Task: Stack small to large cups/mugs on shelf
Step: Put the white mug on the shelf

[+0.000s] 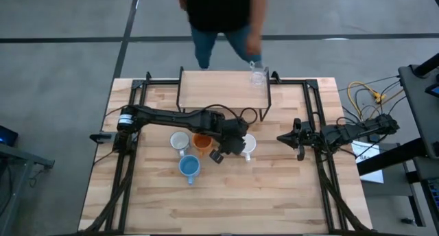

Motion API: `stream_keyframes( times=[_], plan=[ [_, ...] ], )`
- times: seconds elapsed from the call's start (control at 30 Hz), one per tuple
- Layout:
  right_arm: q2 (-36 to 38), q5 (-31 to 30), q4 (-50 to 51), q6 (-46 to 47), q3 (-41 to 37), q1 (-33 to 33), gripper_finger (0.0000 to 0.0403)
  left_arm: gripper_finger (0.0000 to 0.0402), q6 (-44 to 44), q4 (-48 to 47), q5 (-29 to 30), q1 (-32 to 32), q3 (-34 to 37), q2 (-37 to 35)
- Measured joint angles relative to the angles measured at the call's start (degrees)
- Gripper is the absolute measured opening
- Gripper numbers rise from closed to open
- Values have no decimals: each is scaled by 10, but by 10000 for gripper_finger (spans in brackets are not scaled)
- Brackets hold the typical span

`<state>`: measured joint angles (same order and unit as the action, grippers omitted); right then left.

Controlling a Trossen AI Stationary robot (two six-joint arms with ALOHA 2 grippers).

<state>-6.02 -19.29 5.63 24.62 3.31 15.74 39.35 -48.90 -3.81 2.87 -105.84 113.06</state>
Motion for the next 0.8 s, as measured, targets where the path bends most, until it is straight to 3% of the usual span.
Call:
stream_keyframes(
  times=[0.43,0.67,0.8],
  plan=[
    [-165,-3,-4,154,0,0,8,68,-36,4,13,0,1,0],
    [-208,-5,-56,160,0,-1,8,68,-46,5,14,0,1,0],
    [-229,-18,-59,210,0,-8,8,68,-49,4,14,0,1,-1]
  ],
)
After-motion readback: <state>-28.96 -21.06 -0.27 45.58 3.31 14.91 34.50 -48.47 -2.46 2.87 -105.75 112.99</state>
